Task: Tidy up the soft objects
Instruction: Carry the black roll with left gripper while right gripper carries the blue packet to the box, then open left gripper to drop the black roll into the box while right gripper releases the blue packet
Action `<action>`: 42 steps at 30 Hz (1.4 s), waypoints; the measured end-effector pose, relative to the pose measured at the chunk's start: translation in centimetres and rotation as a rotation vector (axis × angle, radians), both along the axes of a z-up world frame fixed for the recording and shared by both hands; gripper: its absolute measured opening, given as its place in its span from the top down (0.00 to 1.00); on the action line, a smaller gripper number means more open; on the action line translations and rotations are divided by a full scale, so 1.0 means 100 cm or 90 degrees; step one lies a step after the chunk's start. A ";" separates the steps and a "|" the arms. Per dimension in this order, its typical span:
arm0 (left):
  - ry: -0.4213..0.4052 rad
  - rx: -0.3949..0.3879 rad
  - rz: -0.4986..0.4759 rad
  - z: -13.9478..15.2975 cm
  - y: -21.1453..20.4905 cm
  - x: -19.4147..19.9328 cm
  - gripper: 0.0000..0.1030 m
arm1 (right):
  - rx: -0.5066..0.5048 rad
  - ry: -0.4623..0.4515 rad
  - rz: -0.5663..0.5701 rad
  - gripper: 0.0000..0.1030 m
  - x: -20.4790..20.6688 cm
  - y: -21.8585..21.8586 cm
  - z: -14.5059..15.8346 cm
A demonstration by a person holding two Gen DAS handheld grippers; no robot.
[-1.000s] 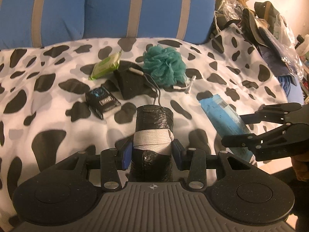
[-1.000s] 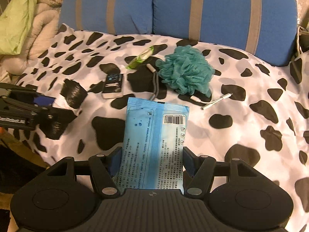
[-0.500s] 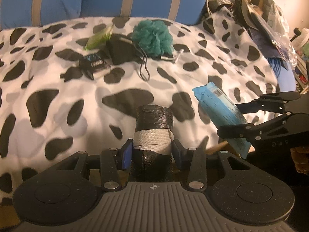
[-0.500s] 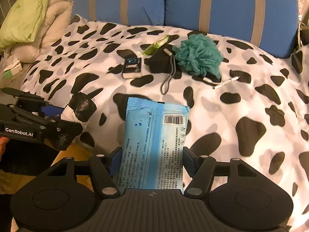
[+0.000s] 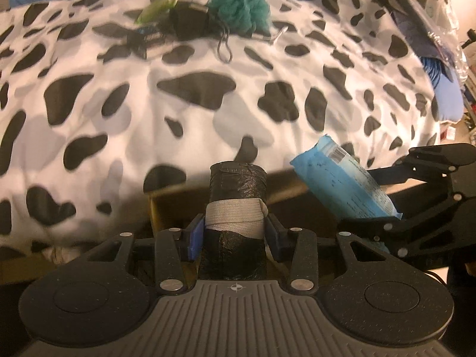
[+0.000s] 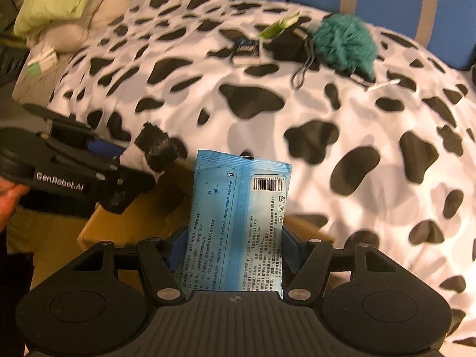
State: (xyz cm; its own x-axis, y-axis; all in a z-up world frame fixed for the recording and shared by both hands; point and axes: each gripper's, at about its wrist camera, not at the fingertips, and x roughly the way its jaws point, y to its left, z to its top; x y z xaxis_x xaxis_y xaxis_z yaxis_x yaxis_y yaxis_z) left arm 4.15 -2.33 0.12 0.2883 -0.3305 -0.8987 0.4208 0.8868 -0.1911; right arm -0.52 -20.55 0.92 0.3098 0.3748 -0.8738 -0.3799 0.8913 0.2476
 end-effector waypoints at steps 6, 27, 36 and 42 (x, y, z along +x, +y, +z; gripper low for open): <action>0.033 0.020 -0.017 -0.009 -0.002 -0.011 0.60 | -0.010 0.024 0.037 0.34 -0.012 0.012 -0.006; 0.077 0.084 0.005 -0.023 -0.004 -0.007 0.39 | -0.065 0.043 0.067 0.01 -0.012 0.019 -0.019; 0.081 0.088 0.012 -0.026 -0.004 -0.005 0.38 | -0.084 0.052 0.031 0.00 -0.008 0.012 -0.023; 0.078 0.087 0.017 -0.026 -0.002 -0.003 0.38 | -0.085 0.051 0.014 0.00 -0.007 0.008 -0.023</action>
